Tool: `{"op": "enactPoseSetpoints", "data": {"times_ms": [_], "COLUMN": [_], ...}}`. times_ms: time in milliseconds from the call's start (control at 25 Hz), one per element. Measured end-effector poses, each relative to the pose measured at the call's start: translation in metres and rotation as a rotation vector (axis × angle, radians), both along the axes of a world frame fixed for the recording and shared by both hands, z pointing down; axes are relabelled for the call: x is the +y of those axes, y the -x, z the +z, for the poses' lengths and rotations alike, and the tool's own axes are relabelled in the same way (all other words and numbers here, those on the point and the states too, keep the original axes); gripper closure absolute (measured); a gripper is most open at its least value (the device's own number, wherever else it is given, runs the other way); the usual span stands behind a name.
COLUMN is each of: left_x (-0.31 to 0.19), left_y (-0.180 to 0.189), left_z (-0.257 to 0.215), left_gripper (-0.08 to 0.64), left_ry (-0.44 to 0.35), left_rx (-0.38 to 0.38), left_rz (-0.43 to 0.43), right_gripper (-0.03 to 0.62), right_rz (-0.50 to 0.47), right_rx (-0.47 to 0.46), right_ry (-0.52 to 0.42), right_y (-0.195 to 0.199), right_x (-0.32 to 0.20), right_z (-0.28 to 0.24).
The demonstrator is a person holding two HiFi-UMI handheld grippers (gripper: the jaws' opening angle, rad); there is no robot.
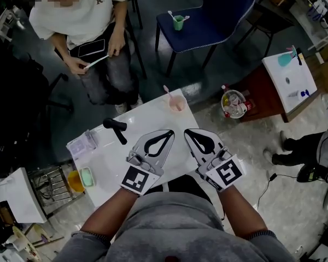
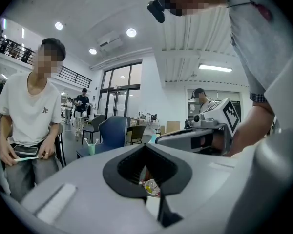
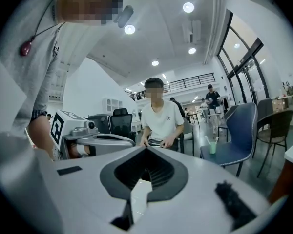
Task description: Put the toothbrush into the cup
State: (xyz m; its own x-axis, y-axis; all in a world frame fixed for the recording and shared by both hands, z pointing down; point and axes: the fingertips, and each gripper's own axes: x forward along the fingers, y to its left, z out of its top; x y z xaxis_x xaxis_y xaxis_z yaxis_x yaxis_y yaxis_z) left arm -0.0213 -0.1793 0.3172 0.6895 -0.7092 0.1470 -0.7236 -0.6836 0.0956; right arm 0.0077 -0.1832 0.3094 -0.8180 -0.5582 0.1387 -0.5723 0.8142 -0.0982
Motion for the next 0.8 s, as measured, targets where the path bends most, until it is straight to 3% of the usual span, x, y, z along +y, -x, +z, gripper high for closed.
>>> {"op": "enactPoseSetpoints", "data": {"times_ms": [800], "left_x": [0.012], "left_y": [0.008], "left_z": [-0.030], "left_gripper": [0.552], "left_ry": [-0.045], "left_rx": [-0.002], "left_rz": [0.031], "right_gripper": [0.584], "right_rz": [-0.023], "right_rx": [-0.009], "right_ry": [-0.041], "right_y": [0.010], "right_x": [0.019], "right_z": [-0.038]}}
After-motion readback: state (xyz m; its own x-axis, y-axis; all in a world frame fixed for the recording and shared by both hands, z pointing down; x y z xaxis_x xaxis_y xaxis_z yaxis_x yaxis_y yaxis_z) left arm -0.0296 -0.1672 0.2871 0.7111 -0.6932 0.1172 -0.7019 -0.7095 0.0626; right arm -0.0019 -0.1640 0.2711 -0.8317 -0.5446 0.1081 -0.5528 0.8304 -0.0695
